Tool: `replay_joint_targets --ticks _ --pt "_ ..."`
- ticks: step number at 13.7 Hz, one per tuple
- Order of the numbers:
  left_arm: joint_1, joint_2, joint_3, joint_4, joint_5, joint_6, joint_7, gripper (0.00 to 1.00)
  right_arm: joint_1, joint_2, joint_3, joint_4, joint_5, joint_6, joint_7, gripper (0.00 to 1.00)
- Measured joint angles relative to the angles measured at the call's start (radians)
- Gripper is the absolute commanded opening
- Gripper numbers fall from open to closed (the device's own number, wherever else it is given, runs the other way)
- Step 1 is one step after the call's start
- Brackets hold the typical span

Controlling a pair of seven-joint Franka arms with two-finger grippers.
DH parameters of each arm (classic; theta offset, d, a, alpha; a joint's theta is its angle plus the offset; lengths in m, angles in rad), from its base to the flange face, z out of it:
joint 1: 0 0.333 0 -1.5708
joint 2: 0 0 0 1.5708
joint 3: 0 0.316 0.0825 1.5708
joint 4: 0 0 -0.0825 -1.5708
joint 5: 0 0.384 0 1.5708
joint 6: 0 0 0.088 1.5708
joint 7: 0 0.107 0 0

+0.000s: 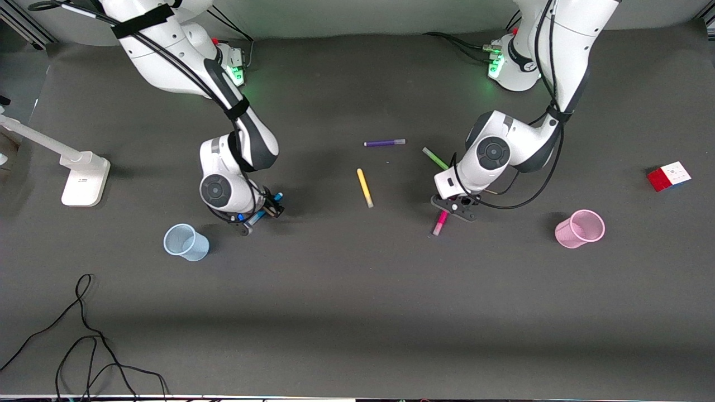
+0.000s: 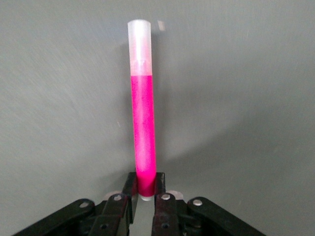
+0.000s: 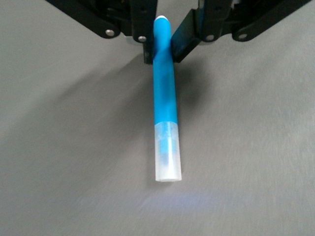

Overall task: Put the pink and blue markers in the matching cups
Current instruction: 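Carry the blue marker over the blue cup while the left gripper carries pink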

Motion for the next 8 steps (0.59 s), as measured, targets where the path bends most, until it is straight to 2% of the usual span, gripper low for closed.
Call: replay_joint_targets --ticks 2,6,8 --pt "0.008 -0.03 0.004 0.096 -0.001 -0.155 -0.036 0.1 -0.001 -0.02 -0.048 0.106 0.0 -0.164 -0.001 0.0" --pt "0.103 -0.131 0.01 0.346 -0.032 -0.582 -0.06 0.09 -0.004 -0.063 -0.138 0.527 0.001 -0.639 -0.002 0.0" --pt "0.177 -0.166 0.013 0.453 -0.045 -0.745 -0.06 0.09 -0.009 -0.076 -0.19 0.703 0.017 -0.814 -0.002 0.0"
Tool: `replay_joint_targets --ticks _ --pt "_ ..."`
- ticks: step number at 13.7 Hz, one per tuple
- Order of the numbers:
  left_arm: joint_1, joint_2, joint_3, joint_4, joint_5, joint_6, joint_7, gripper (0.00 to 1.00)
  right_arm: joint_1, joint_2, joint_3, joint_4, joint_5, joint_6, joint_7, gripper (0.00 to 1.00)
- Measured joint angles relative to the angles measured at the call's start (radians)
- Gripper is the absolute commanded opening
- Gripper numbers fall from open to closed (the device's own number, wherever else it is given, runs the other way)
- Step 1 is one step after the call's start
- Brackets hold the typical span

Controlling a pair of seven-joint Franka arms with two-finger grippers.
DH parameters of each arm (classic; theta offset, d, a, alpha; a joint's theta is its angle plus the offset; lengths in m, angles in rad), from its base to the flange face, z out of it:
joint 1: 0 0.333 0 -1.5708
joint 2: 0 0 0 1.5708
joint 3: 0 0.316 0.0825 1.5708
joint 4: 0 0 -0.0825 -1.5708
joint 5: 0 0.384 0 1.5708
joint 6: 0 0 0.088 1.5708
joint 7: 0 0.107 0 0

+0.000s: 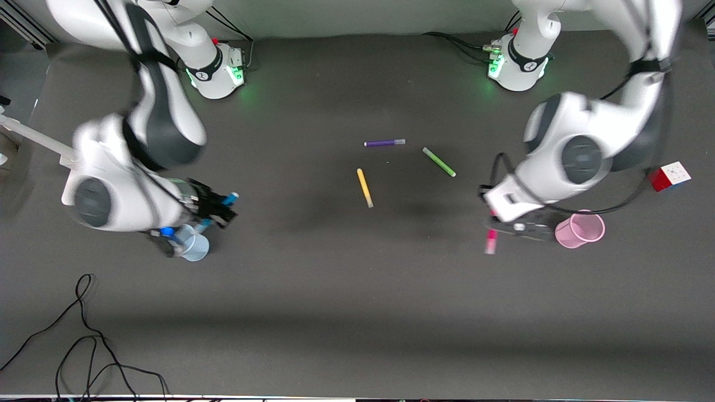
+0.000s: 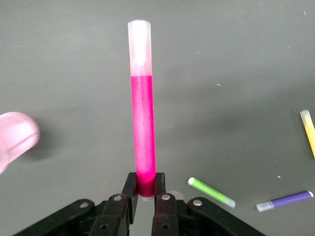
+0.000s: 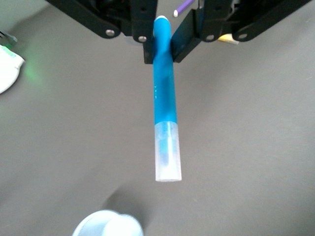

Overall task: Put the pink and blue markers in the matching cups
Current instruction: 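Carry the blue marker over the blue cup while the left gripper carries pink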

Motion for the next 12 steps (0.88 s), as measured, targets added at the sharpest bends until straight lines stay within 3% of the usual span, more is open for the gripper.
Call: replay_joint_targets --ticks 3,6,8,12 --pt "0.125 -0.027 0.004 0.104 -0.002 -0.155 0.014 0.09 -0.088 0.0 -0.021 0.092 0.029 -0.065 -0.021 0.0" --pt "0.261 -0.046 0.006 0.148 -0.003 -0.235 0.11 0.09 -0.181 0.037 -0.022 0.089 0.058 -0.08 -0.153 0.0" --pt "0.334 -0.058 0.008 0.163 -0.002 -0.293 0.169 0.09 -0.229 0.088 -0.022 0.086 0.127 -0.095 -0.199 0.0" --pt "0.373 -0.048 0.006 0.161 0.022 -0.347 0.191 0.07 -0.292 0.211 -0.021 0.074 0.222 -0.096 -0.263 0.0"
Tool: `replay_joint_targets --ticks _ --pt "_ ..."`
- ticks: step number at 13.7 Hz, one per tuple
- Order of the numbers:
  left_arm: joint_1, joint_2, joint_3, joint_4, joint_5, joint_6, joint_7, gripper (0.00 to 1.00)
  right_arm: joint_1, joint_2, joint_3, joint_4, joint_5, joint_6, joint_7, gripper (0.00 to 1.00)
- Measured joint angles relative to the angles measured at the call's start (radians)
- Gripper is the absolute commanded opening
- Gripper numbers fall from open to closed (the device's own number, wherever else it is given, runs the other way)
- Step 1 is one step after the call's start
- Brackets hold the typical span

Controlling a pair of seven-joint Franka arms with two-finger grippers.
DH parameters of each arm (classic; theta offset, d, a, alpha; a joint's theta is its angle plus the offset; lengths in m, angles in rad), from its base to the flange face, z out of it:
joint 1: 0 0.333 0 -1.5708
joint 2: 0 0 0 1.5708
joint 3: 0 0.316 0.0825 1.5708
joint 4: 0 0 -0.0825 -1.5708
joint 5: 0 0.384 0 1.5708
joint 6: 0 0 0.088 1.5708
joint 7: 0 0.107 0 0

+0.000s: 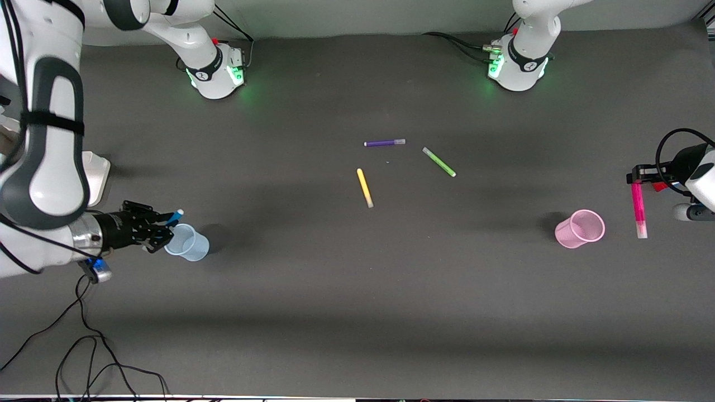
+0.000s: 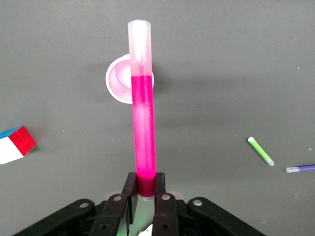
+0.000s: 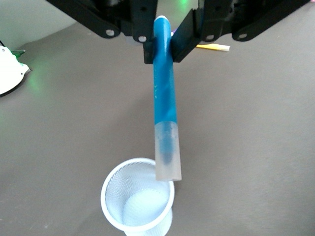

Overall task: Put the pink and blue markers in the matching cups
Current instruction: 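Carry the blue marker over the blue cup while the left gripper carries pink, then lower the blue marker into the blue cup while the left gripper lowers pink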

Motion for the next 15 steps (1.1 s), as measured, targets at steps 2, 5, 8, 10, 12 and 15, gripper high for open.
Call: replay_joint_targets --ticks 2,5,8,10,12,15 --pt "0.0 0.021 -0.002 0.004 0.019 -0.048 0.0 0.06 -0.006 0.059 0.001 0.0 0.036 0.001 -0.07 0.0" --pt "-0.001 0.109 -0.005 0.085 0.057 -0.177 0.0 0.06 -0.036 0.096 0.0 -0.006 0.053 -0.002 -0.187 0.0" --pt "-0.006 0.238 -0.009 0.201 0.094 -0.292 0.0 0.06 -0.047 0.101 0.0 -0.038 0.053 -0.011 -0.202 0.0" --pt "-0.007 0.311 -0.01 0.248 0.111 -0.341 0.0 0.06 -0.053 0.103 0.0 -0.061 0.054 -0.012 -0.204 0.0" --pt "-0.008 0.377 -0.01 0.287 0.123 -0.377 0.0 0.06 -0.063 0.103 0.0 -0.083 0.054 -0.014 -0.206 0.0" --pt "-0.017 0.45 -0.012 0.313 0.145 -0.413 0.0 0.06 -0.085 0.104 0.001 -0.094 0.072 -0.014 -0.209 0.0"
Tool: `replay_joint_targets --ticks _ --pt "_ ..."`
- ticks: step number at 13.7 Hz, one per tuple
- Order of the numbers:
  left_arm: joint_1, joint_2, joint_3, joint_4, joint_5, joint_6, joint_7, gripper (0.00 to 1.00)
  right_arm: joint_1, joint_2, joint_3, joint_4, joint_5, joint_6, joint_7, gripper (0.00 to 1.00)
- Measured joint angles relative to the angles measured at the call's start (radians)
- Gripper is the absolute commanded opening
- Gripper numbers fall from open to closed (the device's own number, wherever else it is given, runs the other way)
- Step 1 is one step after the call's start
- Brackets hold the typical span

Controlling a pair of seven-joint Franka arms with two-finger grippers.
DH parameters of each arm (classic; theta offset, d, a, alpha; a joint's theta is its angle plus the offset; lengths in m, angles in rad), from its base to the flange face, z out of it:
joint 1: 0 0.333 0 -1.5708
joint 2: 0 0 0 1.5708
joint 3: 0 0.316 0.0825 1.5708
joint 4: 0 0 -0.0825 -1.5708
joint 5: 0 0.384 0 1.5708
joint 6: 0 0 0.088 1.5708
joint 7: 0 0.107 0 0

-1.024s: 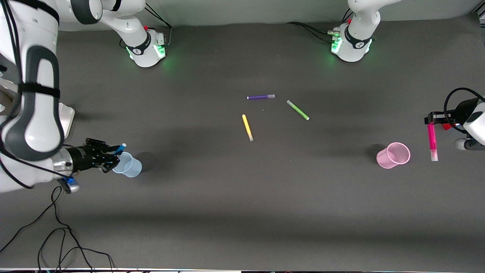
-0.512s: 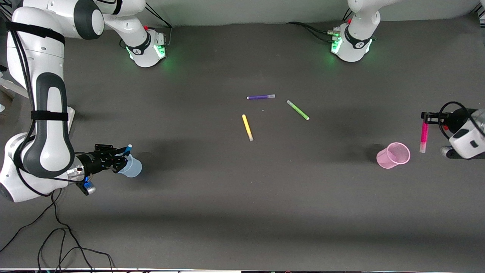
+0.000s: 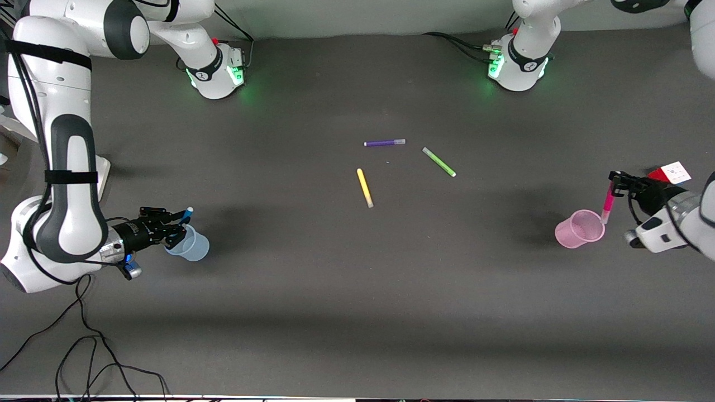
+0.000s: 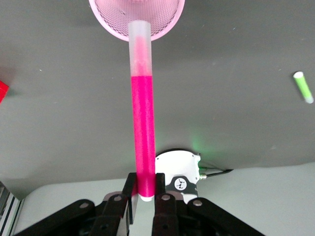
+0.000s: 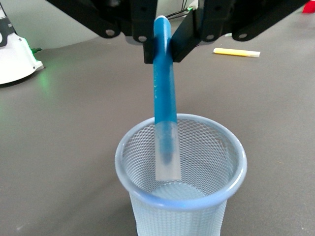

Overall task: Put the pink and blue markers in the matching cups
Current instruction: 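Lower the blue marker into the blue cup while the left gripper lowers pink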

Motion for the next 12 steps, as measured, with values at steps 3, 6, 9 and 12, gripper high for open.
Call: replay_joint_targets --ticks 3,6,9,12 --pt "-0.021 0.06 -0.001 0.003 0.021 -0.011 0.0 0.06 -0.006 0.001 0.0 -0.007 0.012 0.0 -0.02 0.47" --pt "-0.029 0.089 -0.001 0.006 0.032 -0.011 0.0 0.06 -0.006 0.002 0.001 -0.007 0.014 0.0 -0.024 1.0" --pt "-0.029 0.098 -0.001 0.017 0.045 -0.007 0.0 0.06 -0.006 0.002 0.001 -0.006 0.014 0.0 -0.027 1.0" --pt "-0.029 0.127 0.0 0.04 0.081 0.002 0.0 0.06 0.001 -0.01 0.002 0.002 0.004 0.0 -0.033 1.0"
